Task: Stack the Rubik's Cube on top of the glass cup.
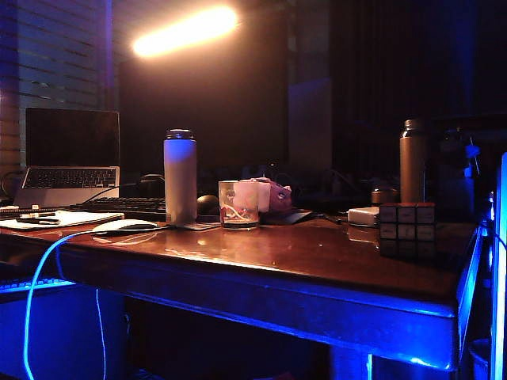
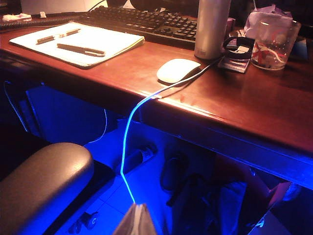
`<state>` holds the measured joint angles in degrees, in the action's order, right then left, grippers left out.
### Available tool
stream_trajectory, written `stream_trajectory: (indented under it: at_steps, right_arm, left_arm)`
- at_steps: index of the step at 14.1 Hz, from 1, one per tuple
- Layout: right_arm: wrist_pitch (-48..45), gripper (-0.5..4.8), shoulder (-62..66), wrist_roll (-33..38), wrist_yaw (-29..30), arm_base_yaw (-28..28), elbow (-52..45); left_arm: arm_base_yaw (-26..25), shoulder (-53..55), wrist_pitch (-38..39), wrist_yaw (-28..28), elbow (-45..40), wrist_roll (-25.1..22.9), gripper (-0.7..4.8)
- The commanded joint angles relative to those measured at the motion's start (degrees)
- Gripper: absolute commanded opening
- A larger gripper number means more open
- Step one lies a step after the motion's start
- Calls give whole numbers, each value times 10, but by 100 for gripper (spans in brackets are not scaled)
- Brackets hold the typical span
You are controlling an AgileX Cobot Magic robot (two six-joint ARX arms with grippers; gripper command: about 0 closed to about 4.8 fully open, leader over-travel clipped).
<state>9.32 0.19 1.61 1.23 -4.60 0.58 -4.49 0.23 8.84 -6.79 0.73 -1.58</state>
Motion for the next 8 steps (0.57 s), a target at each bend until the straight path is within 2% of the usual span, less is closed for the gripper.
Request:
stream_trajectory:
  at_steps: [1, 4, 6, 7, 8]
  right_arm:
    - [3, -1, 0, 0, 1, 0, -2]
    - [2, -1, 0, 3, 0, 0, -2]
    - [-10, -1, 0, 28, 0, 0, 5]
    - [-20, -1, 0, 70, 0, 1, 21]
    - [-29, -1, 0, 90, 0, 1, 41]
  left_arm:
    - [0, -2, 9, 3, -4, 1, -3]
    - [0, -2, 9, 3, -4, 4, -3]
    - [0, -2, -6, 2, -2, 81, -3]
    - [0, -2, -45, -9, 4, 130, -3]
    - [0, -2, -85, -9, 22, 156, -3]
